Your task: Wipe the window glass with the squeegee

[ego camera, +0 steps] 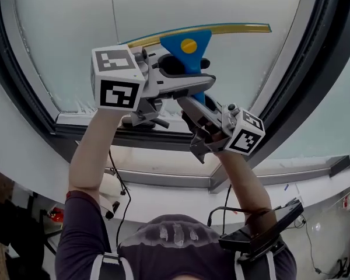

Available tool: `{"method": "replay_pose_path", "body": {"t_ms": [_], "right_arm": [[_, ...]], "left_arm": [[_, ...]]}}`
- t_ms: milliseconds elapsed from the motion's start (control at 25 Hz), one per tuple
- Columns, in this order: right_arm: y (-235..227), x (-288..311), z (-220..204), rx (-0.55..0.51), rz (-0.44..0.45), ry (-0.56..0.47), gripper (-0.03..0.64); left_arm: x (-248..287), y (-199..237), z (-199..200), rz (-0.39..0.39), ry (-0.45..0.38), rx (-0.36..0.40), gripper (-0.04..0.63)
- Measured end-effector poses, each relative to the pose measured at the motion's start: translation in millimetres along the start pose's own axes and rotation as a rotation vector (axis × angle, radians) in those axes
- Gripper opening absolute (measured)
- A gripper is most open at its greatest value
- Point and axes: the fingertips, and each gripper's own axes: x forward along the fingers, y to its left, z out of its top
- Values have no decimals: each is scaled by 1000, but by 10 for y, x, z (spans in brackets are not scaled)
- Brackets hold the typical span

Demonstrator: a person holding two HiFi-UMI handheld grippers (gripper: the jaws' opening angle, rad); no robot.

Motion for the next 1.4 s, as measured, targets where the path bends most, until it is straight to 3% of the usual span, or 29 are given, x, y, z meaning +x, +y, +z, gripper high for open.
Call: {"method": "replay_pose_path", "body": {"t_ms": [200,360,520,760,880,1000,1120,1240,1400], "right_arm": [[-136,-249,-24,-118,0,156,138],[-135,-478,67,-167,-24,164,140],[-155,-433,-24,-179,-46,229,140],[-241,-379,18,-201,-65,243,140],[-425,-312,131,-190,-95,218,140],[-569,-211,356,-178,-119,149,140],[-460,-126,555,-185,-114,62,140],[-434,-78,671,-181,-118,-30,140],[-410,-13,765,-184,-109,-98,140]], "left_arm": [[54,137,-52,-34,21,-64,138],[154,117,-231,-59,115,-82,138],[237,89,-280,-57,121,-83,138],[306,139,-216,-28,130,-42,138],[342,333,-145,16,101,1,138],[335,572,27,85,6,32,140],[277,544,238,131,-73,73,179],[283,515,357,157,-71,111,268],[327,517,465,192,-45,206,268]]}}
